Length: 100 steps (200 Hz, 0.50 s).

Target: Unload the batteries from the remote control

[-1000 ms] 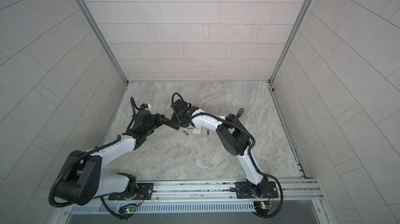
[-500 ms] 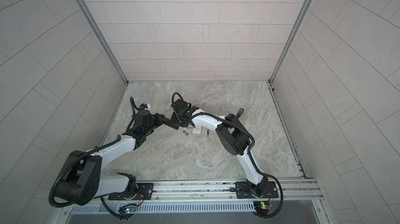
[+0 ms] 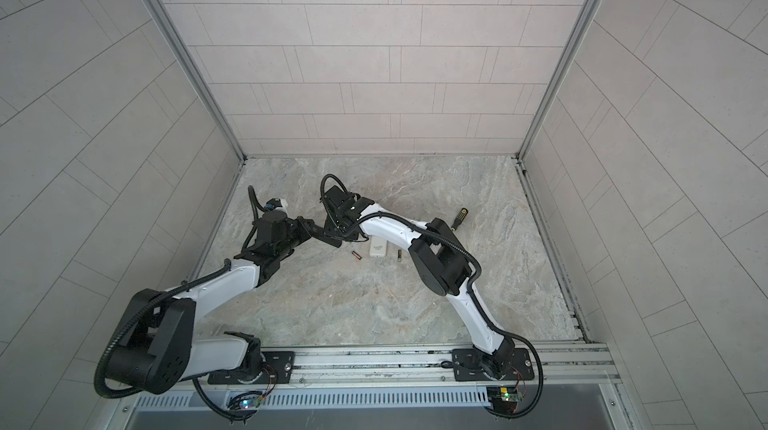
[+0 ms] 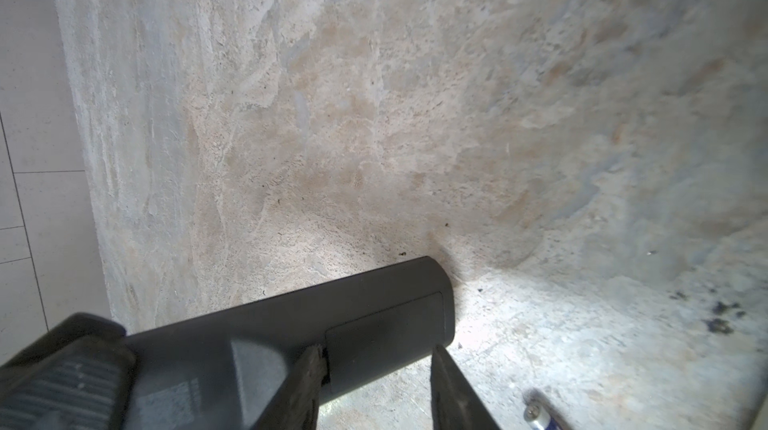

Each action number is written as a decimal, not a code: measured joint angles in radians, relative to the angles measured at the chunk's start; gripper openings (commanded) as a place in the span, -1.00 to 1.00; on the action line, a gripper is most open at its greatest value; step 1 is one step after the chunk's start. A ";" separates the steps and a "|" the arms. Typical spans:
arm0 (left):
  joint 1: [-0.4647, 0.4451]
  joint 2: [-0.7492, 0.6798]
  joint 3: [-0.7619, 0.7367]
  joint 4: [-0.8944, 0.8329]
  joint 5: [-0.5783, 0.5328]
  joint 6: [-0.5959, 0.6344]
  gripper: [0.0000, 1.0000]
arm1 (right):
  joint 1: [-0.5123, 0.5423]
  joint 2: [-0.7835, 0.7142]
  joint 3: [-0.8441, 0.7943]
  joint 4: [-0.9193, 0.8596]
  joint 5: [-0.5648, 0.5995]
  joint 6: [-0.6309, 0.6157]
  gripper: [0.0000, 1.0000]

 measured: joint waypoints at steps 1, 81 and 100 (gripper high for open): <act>0.000 0.000 0.000 0.000 0.000 0.000 -1.00 | 0.000 0.000 0.001 -0.001 0.001 0.000 -0.10; -0.002 -0.005 0.001 -0.012 -0.002 0.002 -1.00 | 0.036 0.063 0.157 -0.166 0.140 -0.071 -0.17; -0.008 -0.016 0.001 -0.029 -0.009 0.007 -1.00 | 0.043 0.063 0.159 -0.179 0.162 -0.077 -0.18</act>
